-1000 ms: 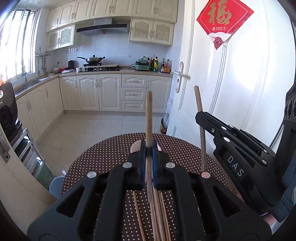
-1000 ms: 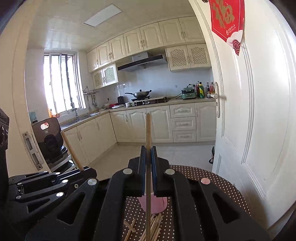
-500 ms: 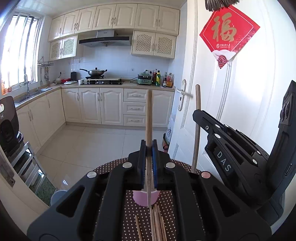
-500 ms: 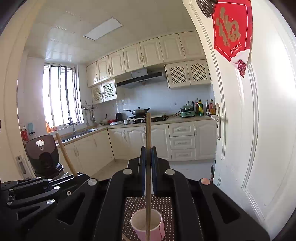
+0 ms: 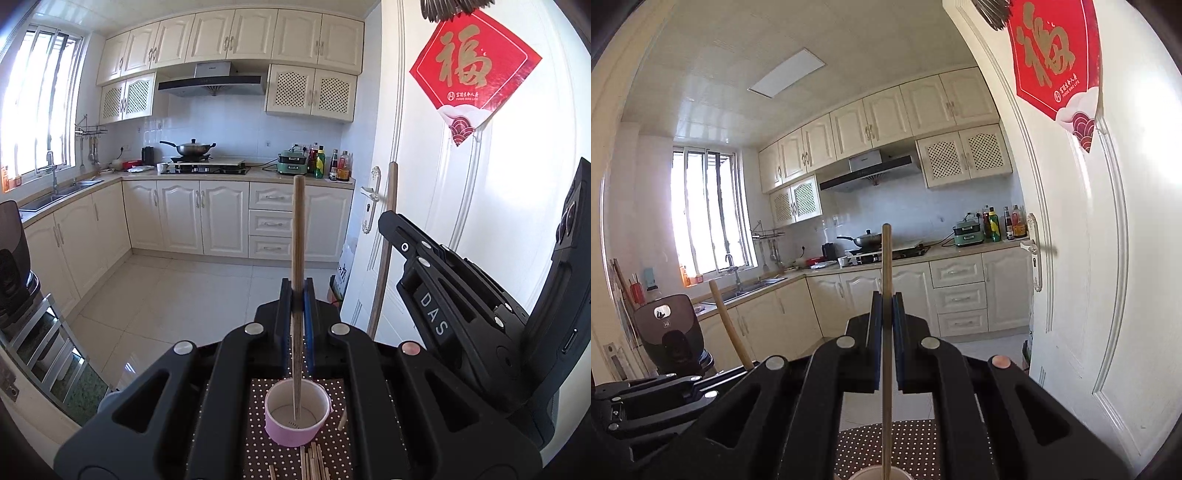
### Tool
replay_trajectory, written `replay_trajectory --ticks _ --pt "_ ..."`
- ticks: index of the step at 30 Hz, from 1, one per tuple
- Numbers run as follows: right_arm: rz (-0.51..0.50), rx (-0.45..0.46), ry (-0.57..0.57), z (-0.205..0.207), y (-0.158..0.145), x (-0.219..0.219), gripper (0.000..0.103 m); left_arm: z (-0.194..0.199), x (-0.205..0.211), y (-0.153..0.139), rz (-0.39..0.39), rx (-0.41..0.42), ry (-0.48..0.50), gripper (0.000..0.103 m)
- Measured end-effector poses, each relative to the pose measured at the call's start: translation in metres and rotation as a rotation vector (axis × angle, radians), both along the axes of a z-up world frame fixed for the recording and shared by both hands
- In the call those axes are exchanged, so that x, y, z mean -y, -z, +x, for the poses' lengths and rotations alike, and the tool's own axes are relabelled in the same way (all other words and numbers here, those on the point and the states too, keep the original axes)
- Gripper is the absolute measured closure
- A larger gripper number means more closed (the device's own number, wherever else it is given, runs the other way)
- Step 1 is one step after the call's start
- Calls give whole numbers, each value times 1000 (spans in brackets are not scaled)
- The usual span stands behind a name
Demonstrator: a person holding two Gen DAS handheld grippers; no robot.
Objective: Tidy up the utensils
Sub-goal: 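Lower the chopstick into the pink cup and open the left tool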
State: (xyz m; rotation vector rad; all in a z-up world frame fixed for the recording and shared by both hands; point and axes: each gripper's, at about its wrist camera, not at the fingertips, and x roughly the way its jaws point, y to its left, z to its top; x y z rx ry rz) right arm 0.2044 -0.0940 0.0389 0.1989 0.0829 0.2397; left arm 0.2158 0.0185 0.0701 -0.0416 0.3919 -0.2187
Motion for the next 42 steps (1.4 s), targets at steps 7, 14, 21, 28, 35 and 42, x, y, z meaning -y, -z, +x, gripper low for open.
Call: replay_trajectory --ticks 7,14,21,28,35,42 --pt "30 -54 1 33 31 2 99 29 -1 30 0 -63 -5 96" --pt "34 -135 2 50 53 6 99 51 -9 56 -13 -127 -25 96" --pt "-5 -182 -12 49 64 -1 99 58 -11 71 -8 -153 -38 96" --pt "-62 -255 -39 50 76 -11 99 64 -13 82 8 -181 -30 96" --pt "-96 -293 -56 49 83 -14 97 68 -10 88 22 -182 11 96" --pt "-96 -310 -32 41 79 -2 58 68 -8 95 65 -208 4 77"
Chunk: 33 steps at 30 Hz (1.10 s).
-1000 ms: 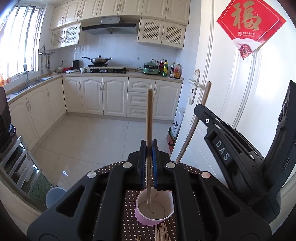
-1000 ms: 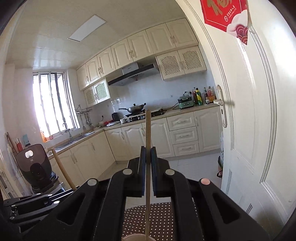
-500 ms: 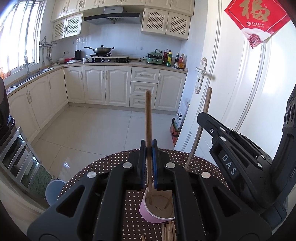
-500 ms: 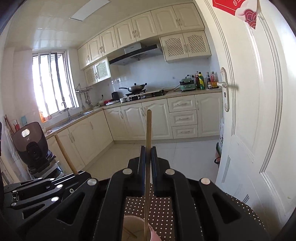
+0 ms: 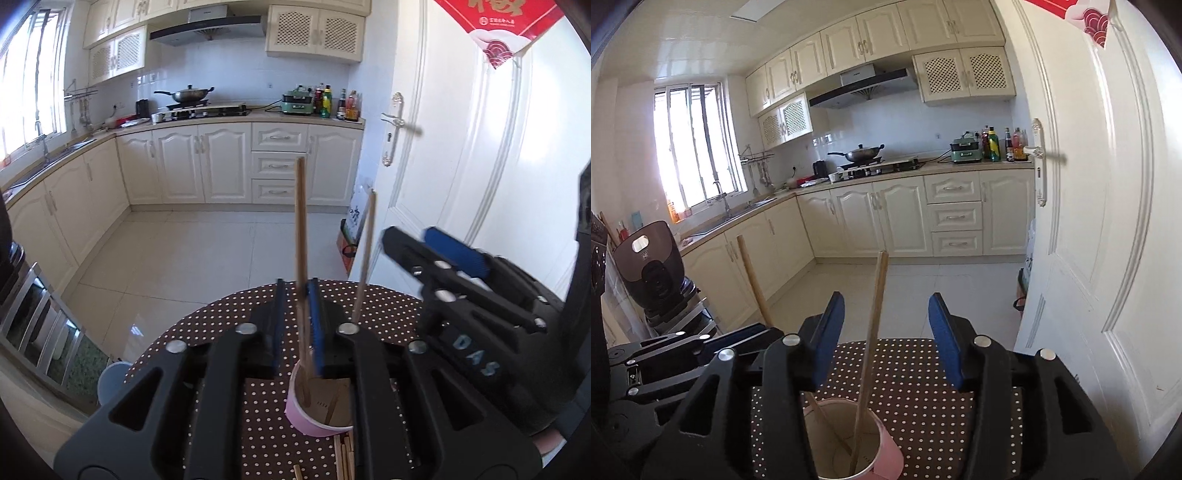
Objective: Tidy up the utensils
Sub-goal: 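Lower the chopstick into the pink cup and open the left tool, then move the open left tool back to the chopstick pile and close on one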
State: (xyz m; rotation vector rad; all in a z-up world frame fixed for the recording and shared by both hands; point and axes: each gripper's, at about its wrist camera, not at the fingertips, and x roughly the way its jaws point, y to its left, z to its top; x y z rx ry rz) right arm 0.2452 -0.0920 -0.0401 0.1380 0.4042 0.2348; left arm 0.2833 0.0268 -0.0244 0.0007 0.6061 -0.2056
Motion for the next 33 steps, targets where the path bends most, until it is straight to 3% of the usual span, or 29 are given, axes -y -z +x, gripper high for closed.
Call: replay_trajectory --ticks 2,3,33 --pt "0 2 14 -4 0 7 54 -3 -6 0 -11 10 -38 50" --pt "4 -6 14 -4 0 10 49 -5 -9 0 -16 16 -39 49" --pt "-20 -16 50 -43 -11 27 48 -42 -7 -10 -21 8 -52 49"
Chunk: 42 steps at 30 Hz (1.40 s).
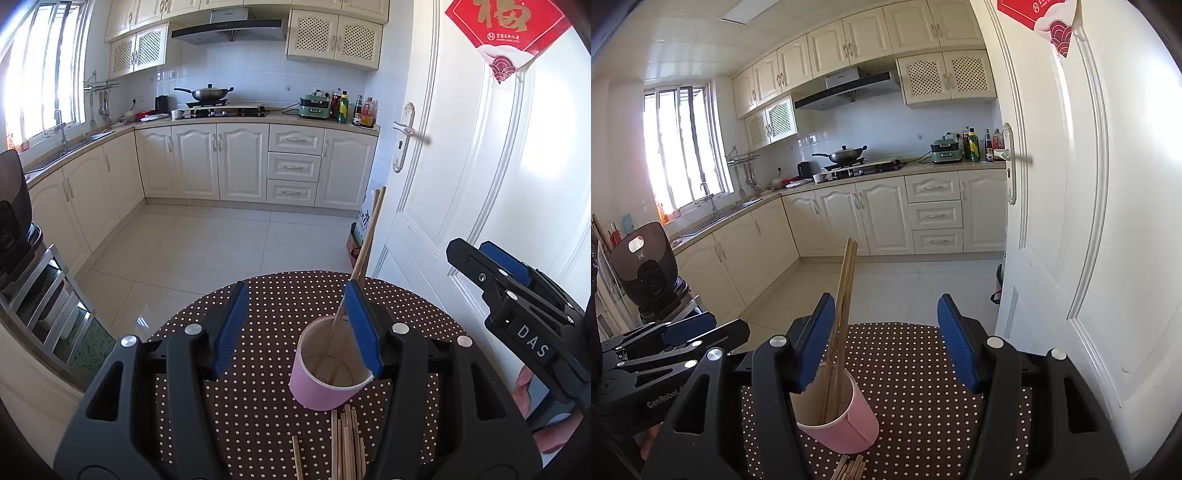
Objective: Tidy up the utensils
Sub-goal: 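Move the open left tool back to the chopstick pile and close on one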
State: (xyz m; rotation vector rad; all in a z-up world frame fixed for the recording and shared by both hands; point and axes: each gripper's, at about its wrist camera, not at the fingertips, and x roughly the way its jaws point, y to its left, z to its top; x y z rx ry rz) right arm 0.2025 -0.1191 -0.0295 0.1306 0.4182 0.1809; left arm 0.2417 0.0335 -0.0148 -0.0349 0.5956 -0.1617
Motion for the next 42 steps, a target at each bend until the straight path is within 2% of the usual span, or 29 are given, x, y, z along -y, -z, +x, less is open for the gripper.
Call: replay_trajectory --ticks 14,27,32,36,39,42 --pt "-25 -12 1 -25 -1 -1 48 -31 0 -7 5 18 16 46" --pt "-46 -80 4 -52 17 1 45 -59 3 6 28 -14 38 44" --pt "-71 -128 11 -63 33 4 44 -71 2 20 63 -46 38 44" --pt "-64 -184 2 -67 48 5 44 -75 -1 37 28 -114 62 43" --pt "-64 -219 1 -73 60 5 44 -78 -4 49 45 -136 47 43" --pt "-76 -252 2 -75 70 5 44 -78 -6 66 37 -197 50 42"
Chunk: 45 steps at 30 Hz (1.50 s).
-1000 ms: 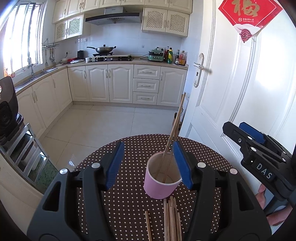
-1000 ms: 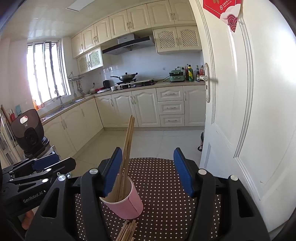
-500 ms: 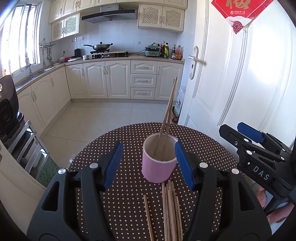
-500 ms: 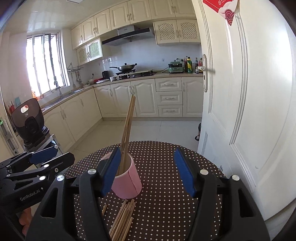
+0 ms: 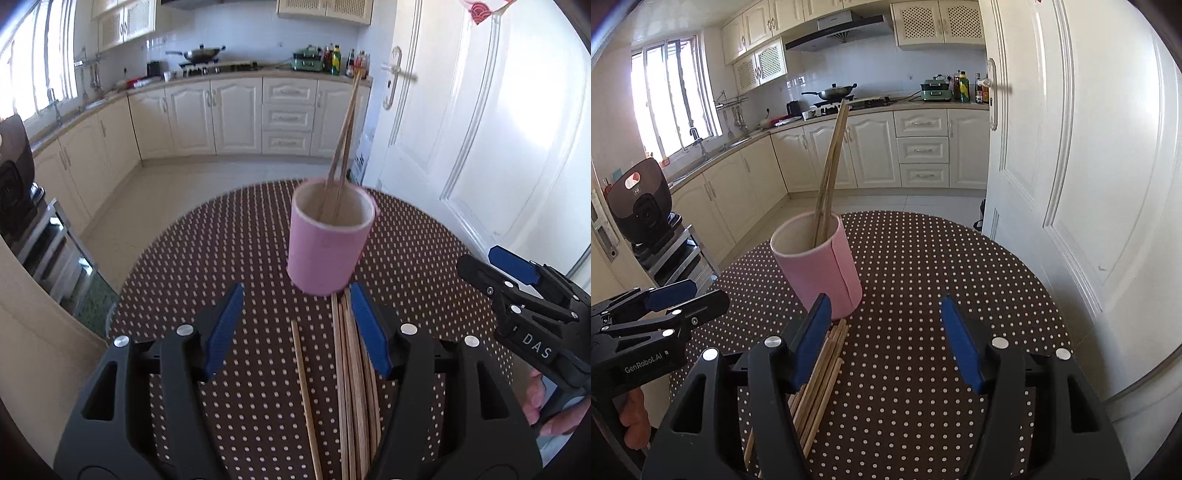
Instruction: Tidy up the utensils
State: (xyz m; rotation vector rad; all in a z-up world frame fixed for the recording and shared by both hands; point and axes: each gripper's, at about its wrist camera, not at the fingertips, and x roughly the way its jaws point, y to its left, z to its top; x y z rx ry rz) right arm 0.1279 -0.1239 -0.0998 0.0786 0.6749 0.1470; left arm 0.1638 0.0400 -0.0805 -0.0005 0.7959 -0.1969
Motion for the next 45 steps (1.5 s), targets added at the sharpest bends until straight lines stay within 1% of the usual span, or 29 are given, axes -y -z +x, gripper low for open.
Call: replay_trajectory --ticks 3,10,14,19,25,27,29,30,31,34,35,37,41,45 --pt "2 -37 3 -5 12 0 44 0 -4 15 -5 -45 -16 42" --pt "3 -111 14 -11 35 4 44 -4 -7 46 -16 -133 -10 42" --pt "33 -146 30 -15 47 9 44 -3 -9 63 -30 -189 -16 43" --pt "108 -177 68 -25 63 18 44 -4 -8 80 -43 -239 -13 43" --pt "157 -209 101 -33 75 25 44 -1 3 94 -29 -259 4 43" --pt "162 -206 105 -35 75 25 44 -1 7 95 -5 -243 2 49" --pt "163 -196 111 -38 73 27 44 -1 12 96 16 -235 7 64" --pt "161 -193 111 -39 73 26 44 -1 14 97 28 -230 5 68" --pt "163 -191 110 -40 72 26 44 1 20 97 37 -224 4 69" --pt "169 -188 100 -39 72 22 44 2 29 101 78 -191 -5 84" --pt "167 -187 98 -38 72 21 44 1 29 102 85 -180 -5 89" --pt "154 -184 91 -37 72 16 44 -4 28 103 86 -163 -7 94" --pt "130 -184 65 -32 74 -1 44 -9 25 105 59 -143 9 96" --pt "90 -186 46 -26 77 -16 44 -18 7 104 14 -124 4 97"
